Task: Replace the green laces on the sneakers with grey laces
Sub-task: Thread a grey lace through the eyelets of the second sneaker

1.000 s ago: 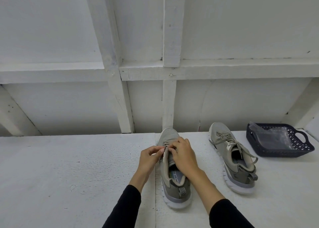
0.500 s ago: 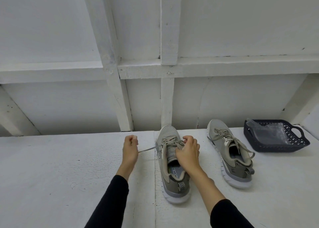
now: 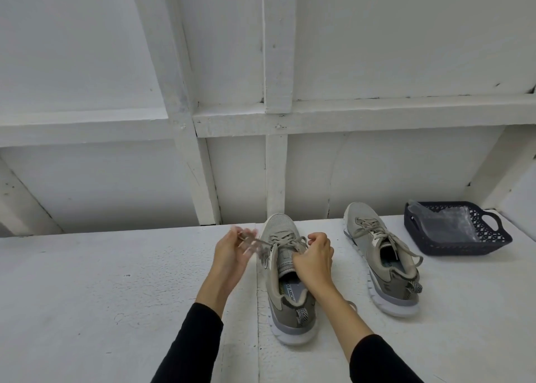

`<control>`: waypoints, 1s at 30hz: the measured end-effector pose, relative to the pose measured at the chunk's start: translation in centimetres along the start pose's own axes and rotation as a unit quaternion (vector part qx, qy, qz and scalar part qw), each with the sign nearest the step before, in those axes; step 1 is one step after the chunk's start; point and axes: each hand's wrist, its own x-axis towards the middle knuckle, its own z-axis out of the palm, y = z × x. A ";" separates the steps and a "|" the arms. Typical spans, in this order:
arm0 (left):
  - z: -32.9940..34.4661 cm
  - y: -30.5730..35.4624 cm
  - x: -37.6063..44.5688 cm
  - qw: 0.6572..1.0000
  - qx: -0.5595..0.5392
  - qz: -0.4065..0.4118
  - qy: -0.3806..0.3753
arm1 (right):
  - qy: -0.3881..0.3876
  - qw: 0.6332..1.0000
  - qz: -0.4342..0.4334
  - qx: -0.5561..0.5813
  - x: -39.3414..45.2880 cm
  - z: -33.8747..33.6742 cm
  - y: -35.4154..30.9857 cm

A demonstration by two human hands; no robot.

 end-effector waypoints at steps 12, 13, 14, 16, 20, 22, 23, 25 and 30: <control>-4.0 0.7 1.5 0.627 0.746 0.192 0.116 | -0.025 1.000 0.000 0.005 0.0 0.0 -0.1; -3.4 0.2 1.5 0.657 0.731 0.169 0.077 | -0.026 1.000 -0.001 0.004 0.0 -0.1 -0.1; -2.9 -0.2 1.4 0.688 0.711 0.141 0.035 | -0.029 1.000 -0.003 0.000 0.0 -0.1 0.0; -1.6 -1.1 1.1 0.746 0.659 0.089 -0.040 | -0.036 0.999 -0.004 -0.013 0.0 -0.1 0.0; -0.6 -2.3 0.5 0.777 0.617 0.108 -0.063 | -0.039 0.999 -0.009 -0.017 0.0 -0.3 0.0; -1.0 -2.4 0.9 0.799 0.590 0.095 -0.070 | -0.046 0.999 -0.007 -0.002 -0.2 -0.4 0.3; -1.3 -2.4 1.0 0.812 0.572 0.086 -0.083 | -0.054 0.998 0.000 0.029 -0.4 -0.5 0.5; -1.5 -2.0 0.8 0.822 0.557 0.078 -0.090 | -0.055 0.990 0.012 0.130 -0.4 -0.7 0.9; -1.5 -1.3 0.5 0.774 0.628 0.068 -0.036 | -0.039 0.977 0.077 0.197 0.8 -1.3 2.0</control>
